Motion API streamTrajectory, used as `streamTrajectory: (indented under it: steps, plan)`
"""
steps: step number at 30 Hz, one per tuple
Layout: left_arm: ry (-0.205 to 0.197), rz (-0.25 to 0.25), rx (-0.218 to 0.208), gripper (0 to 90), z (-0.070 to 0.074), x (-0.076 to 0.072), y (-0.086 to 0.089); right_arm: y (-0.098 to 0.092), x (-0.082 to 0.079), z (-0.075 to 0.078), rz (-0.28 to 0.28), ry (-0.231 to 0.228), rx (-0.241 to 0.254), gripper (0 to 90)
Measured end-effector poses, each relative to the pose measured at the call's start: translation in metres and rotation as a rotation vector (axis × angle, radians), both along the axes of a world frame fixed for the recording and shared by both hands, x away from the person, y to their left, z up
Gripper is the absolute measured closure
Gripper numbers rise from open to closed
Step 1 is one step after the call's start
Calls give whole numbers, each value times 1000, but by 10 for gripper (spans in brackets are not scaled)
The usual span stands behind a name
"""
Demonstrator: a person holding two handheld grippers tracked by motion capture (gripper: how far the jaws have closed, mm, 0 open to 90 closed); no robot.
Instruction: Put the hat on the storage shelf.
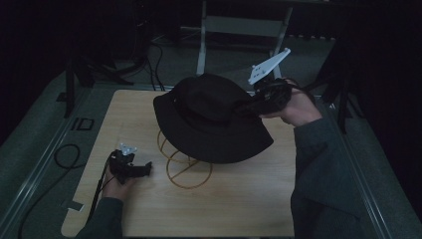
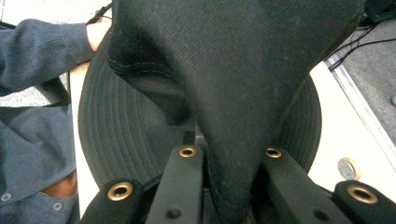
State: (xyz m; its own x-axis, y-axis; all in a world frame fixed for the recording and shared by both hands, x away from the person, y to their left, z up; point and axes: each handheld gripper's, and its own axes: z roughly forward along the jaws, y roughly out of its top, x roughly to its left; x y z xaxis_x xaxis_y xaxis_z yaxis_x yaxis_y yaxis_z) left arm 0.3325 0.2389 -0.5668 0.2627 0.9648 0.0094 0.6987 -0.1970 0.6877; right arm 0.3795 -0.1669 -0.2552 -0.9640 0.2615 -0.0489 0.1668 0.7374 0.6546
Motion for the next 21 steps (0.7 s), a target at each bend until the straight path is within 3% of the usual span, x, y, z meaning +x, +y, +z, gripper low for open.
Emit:
streamTrajectory:
  steps: [21]
  plan:
    - [-1,3,-3,16,0,0,0,36,6,-21,56,47,-16,840]
